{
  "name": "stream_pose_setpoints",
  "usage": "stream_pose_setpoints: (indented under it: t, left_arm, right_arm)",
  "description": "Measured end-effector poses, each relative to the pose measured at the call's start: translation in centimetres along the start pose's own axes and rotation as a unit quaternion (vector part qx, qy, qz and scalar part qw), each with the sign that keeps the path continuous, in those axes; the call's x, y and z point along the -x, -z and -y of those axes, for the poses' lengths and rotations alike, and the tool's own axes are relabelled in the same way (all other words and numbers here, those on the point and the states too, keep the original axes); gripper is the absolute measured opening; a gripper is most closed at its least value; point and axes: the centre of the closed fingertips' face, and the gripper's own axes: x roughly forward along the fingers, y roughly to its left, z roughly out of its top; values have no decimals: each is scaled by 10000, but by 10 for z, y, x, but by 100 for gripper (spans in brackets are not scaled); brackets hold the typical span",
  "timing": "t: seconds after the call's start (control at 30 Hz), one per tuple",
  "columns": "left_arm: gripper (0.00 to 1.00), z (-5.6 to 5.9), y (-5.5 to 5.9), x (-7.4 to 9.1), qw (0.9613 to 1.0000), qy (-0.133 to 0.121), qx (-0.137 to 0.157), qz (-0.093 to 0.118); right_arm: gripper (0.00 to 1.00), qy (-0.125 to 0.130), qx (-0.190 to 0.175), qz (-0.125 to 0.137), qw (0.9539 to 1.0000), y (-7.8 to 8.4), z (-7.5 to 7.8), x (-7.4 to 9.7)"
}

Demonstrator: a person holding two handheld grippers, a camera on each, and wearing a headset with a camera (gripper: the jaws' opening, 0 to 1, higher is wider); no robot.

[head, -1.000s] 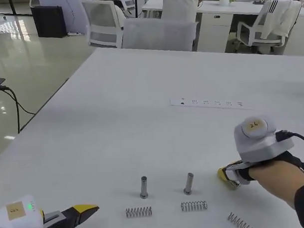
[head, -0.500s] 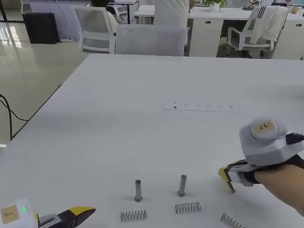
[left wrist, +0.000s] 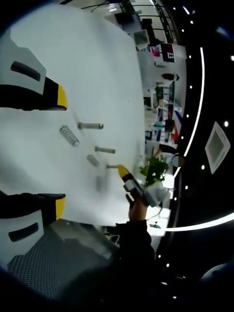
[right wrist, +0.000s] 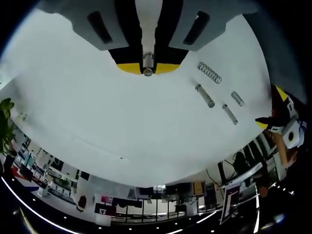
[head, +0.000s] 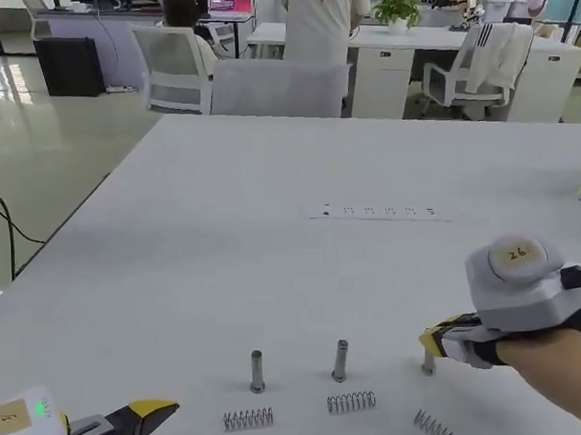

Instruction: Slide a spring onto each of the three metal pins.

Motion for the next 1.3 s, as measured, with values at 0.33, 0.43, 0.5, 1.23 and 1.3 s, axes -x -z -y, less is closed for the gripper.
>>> stream_pose_setpoints:
  t: [0.33,0.43,0.5,1.23,1.3]
  left_arm:
    - [65,3,0,-1,10000,30,-32,-10]
    - [65,3,-1,-1,10000,36,-39,-7]
    - [65,4,-2,-2,10000,39,-41,-5]
    - [65,4,-1,-2,10000,47,-44,-23]
    - [65,4,-1,-2,10000,47,-46,-27]
  right_arm:
    - [5,-24,-80,8,10000,6,-1,5]
    - [5,-28,-105,-5,9999,7,-2,6]
    - [5,-26,-80,-15,10000,7,-2,6]
    - [6,-113,24,58,9999,7,-4,6]
    - [7,-123,47,60,9999,7,-5,7]
